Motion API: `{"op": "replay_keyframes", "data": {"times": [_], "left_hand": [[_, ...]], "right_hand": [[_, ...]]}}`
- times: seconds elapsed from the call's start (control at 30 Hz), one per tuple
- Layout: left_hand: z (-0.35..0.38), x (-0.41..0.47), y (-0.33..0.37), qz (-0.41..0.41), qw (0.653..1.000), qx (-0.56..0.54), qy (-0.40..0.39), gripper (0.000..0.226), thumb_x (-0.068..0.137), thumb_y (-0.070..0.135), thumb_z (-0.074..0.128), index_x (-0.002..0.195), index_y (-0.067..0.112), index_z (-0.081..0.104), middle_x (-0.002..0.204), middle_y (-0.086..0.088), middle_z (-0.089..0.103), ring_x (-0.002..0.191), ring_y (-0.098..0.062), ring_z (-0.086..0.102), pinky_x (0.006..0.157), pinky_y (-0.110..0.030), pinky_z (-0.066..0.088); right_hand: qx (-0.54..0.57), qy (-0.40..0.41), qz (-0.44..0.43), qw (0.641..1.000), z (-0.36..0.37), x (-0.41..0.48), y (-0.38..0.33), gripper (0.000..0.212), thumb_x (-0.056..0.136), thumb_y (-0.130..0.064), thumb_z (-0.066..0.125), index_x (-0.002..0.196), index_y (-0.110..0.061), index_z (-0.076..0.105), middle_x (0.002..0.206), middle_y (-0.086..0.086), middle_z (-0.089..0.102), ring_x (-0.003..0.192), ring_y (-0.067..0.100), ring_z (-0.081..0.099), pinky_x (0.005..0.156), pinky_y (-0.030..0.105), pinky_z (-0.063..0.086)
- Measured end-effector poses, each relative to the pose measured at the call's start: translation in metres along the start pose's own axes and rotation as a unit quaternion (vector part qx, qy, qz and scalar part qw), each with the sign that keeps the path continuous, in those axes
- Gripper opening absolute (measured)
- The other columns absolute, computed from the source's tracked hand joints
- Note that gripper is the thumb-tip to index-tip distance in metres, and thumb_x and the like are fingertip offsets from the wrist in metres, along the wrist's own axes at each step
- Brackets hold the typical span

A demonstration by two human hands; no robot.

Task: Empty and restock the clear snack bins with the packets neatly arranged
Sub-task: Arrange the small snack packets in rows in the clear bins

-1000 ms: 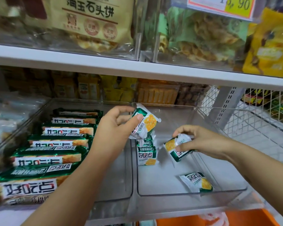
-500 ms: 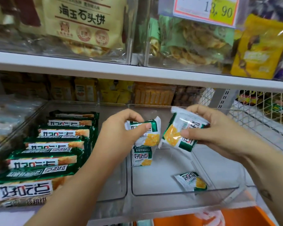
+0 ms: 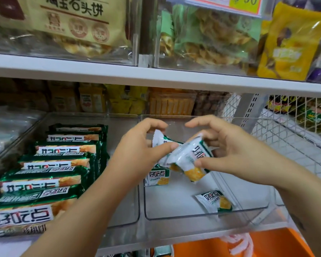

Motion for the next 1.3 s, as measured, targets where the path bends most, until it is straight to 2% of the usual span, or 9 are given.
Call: {"op": "replay_keyframes", "data": {"times": [0.2,0.27,0.33,0.47,0.63,0.77,0.93,1.1,1.3], "left_hand": [[0.002,0.003,-0.008,-0.03,0.997,-0.07,-0.001,0.017,0.08,0.019,0.072,0.091,0.024,0.059,0.088,-0.004,0.07,0.07,-0.014,0.067,0.058,-0.025,0.052],[0.003,0.002,-0.007,-0.036,0.995,-0.089,-0.018,0.015,0.082,0.029,0.069,0.092,0.023,0.059,0.078,0.003,0.071,0.063,-0.007,0.064,0.059,-0.023,0.049],[0.006,0.0,-0.006,-0.036,0.992,-0.105,-0.052,0.032,0.076,0.045,0.074,0.097,0.026,0.06,0.074,0.01,0.07,0.063,-0.002,0.064,0.065,-0.025,0.048],[0.016,-0.004,-0.003,0.002,0.988,-0.08,-0.131,0.065,0.056,0.035,0.084,0.112,0.045,0.052,0.115,0.009,0.066,0.102,-0.002,0.065,0.081,-0.022,0.055],[0.011,-0.004,0.0,0.038,0.992,-0.02,-0.12,0.068,0.056,0.045,0.082,0.114,0.059,0.048,0.116,0.017,0.065,0.106,-0.002,0.063,0.087,-0.031,0.055],[0.009,-0.005,0.002,0.041,0.992,-0.054,-0.106,0.066,0.068,0.022,0.085,0.115,0.05,0.049,0.116,0.013,0.065,0.104,-0.002,0.064,0.082,-0.025,0.057],[0.015,-0.007,0.007,0.05,0.989,-0.062,-0.122,0.071,0.065,0.025,0.085,0.12,0.048,0.046,0.12,0.012,0.061,0.103,-0.001,0.064,0.084,-0.025,0.056],[-0.002,-0.004,-0.006,0.024,0.995,0.04,-0.091,0.07,0.062,0.052,0.069,0.123,0.053,0.036,0.122,0.028,0.051,0.116,0.008,0.051,0.095,-0.023,0.047],[-0.024,-0.009,-0.03,0.011,0.983,0.173,-0.059,0.045,0.09,0.028,0.062,0.13,0.04,0.046,0.12,0.028,0.046,0.113,0.013,0.042,0.104,-0.02,0.035]], "right_hand": [[0.04,0.045,-0.013,0.998,0.0,0.003,-0.002,0.055,0.065,-0.001,0.083,0.105,-0.03,0.057,0.094,-0.017,0.062,0.089,0.011,0.062,0.076,0.032,0.057],[0.055,0.057,-0.017,0.997,-0.003,0.002,0.0,0.049,0.059,-0.011,0.084,0.098,-0.025,0.058,0.088,-0.014,0.062,0.085,0.01,0.062,0.075,0.029,0.056],[0.063,0.07,-0.031,0.995,-0.002,0.002,-0.001,0.044,0.055,-0.019,0.082,0.093,-0.025,0.06,0.085,-0.014,0.064,0.083,0.008,0.063,0.076,0.024,0.055],[0.085,0.114,-0.062,0.988,-0.003,0.001,-0.004,0.042,0.057,-0.013,0.085,0.091,-0.024,0.062,0.087,-0.017,0.067,0.084,0.003,0.064,0.078,0.018,0.052],[0.031,0.16,-0.048,0.985,0.0,0.003,0.009,0.036,0.064,-0.026,0.08,0.095,-0.034,0.065,0.103,-0.021,0.067,0.105,0.004,0.06,0.093,0.028,0.046],[0.202,0.043,0.052,0.977,0.018,0.008,0.037,0.061,0.068,-0.022,0.082,0.121,-0.034,0.056,0.125,-0.007,0.062,0.114,0.017,0.061,0.084,0.032,0.054],[0.289,-0.022,0.085,0.953,0.032,0.005,0.044,0.054,0.067,-0.005,0.071,0.117,-0.02,0.06,0.101,0.004,0.071,0.089,0.018,0.067,0.074,0.028,0.055],[0.106,-0.021,0.11,0.988,0.018,0.005,0.064,0.047,0.07,-0.003,0.08,0.108,-0.024,0.061,0.097,-0.001,0.071,0.085,0.015,0.068,0.08,0.03,0.054],[-0.195,-0.152,0.142,0.958,0.077,0.013,0.091,0.055,0.07,-0.031,0.083,0.116,-0.028,0.053,0.109,-0.016,0.059,0.091,0.003,0.056,0.076,0.018,0.046]]}}
Point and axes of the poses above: each hand's wrist, its own x-axis towards the middle knuckle, its own z-axis out of the palm, y = z × x, the point moved 9 cm from there along x, towards the middle knuckle
